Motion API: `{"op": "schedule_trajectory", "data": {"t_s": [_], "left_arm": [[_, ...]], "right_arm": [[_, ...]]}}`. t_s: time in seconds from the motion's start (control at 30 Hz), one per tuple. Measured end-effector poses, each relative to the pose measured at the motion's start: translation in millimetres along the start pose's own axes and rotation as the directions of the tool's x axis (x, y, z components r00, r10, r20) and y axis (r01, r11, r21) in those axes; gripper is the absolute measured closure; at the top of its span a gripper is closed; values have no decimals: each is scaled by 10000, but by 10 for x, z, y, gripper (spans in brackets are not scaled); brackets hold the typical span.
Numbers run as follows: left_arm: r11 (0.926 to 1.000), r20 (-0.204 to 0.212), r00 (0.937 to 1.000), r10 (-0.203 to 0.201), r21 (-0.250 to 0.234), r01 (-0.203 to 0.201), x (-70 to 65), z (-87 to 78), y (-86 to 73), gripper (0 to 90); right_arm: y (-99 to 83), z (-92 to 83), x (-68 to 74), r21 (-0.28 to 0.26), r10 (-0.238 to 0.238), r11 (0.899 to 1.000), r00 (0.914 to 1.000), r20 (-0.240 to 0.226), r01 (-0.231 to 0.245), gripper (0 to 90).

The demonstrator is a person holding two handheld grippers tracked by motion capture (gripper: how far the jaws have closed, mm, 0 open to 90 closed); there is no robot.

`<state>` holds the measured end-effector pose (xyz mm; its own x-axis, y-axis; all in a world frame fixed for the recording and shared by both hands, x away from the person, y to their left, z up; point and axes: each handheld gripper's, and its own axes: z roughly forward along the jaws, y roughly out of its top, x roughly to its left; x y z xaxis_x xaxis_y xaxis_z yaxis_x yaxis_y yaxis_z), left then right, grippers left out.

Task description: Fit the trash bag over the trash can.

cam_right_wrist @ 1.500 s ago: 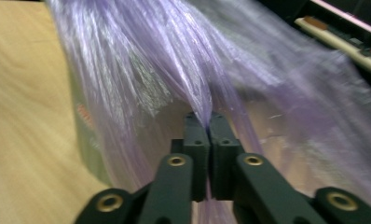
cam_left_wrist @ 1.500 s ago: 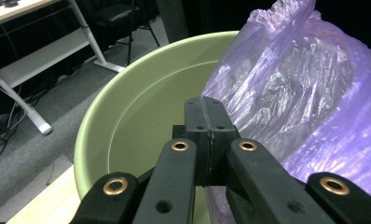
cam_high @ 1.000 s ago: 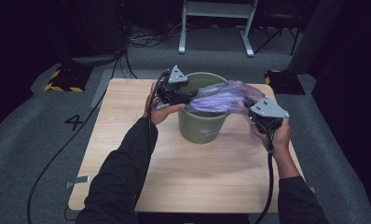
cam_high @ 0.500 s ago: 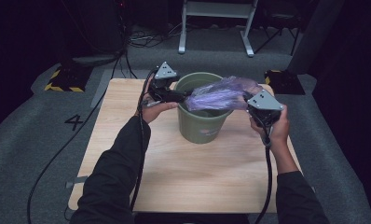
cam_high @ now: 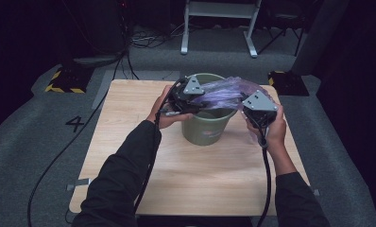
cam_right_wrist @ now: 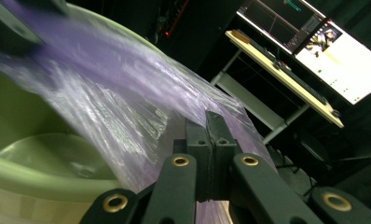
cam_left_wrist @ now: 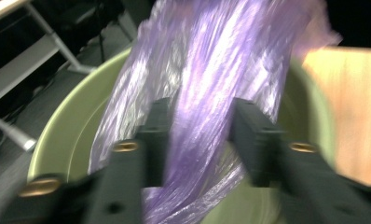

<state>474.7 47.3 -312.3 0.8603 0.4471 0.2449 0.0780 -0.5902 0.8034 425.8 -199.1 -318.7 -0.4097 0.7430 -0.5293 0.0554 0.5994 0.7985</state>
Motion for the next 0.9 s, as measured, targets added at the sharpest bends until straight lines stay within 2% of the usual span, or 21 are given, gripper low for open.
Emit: {"op": "schedule_trajectory", "data": {"t_s": [0.03, 0.1, 0.23, 0.27, 0.33, 0.43, 0.5, 0.53, 0.57, 0.63, 0.7, 0.77, 0.83, 0.9], "left_arm": [[10000, 138, 9999, -43, 68, 42, 6, 19, -6, 702], [9991, 15, 10000, 71, 414, -72, 17, 83, -9, 744], [9970, 100, 9998, -157, 765, 148, 12, 186, 13, 722], [9968, 131, 9998, -121, 796, 111, 7, 192, 18, 709], [9966, 99, 9999, -99, 817, 90, -18, 206, 38, 657], [9978, 98, 9998, -198, 639, 191, -40, 182, 76, 541], [9985, -75, 9995, -320, 437, 323, -54, 150, 94, 450], [9984, -65, 9991, -425, 363, 427, -55, 137, 98, 417], [9986, 185, 9987, -476, 252, 471, -48, 118, 99, 393], [9980, 124, 9984, -554, 300, 550, -56, 85, 92, 303], [9983, 62, 9986, -534, 238, 533, -40, 47, 62, 283], [9979, -593, 9966, -570, 279, 587, 4, 37, 25, 304], [9943, -991, 9903, -976, 334, 1013, 56, 63, -9, 348], [9930, -479, 9921, -1163, 149, 1172, 86, 66, -46, 303]], "right_arm": [[0, -8, -3, -104, 58, 9999, 9999, -100, -59, 900], [5, -23, -7, -281, 159, 9995, 9995, -285, -167, 896], [36, -33, 22, -474, 169, 9987, 9973, -719, -203, 897], [52, -30, 44, -545, 90, 9984, 9953, -965, -143, 899], [75, -28, 78, -555, 8, 9984, 9941, -1081, -68, 900], [117, -20, 141, -594, -283, 9980, 9906, -1339, 205, 900], [146, -13, 182, -610, -378, 9977, 9865, -1591, 284, 900], [160, -10, 204, -580, -507, 9974, 9859, -1593, 419, 900], [170, -9, 220, -561, -597, 9971, 9854, -1592, 513, 900], [188, -5, 253, -544, -686, 9967, 9833, -1687, 602, 900], [191, 0, 264, -512, -713, 9967, 9828, -1703, 635, 900], [184, 8, 255, -465, -587, 9976, 9837, -1700, 515, 900], [181, 20, 246, -461, -455, 9982, 9851, -1659, 384, 900], [186, 23, 242, -446, -417, 9984, 9851, -1666, 347, 900]]}}
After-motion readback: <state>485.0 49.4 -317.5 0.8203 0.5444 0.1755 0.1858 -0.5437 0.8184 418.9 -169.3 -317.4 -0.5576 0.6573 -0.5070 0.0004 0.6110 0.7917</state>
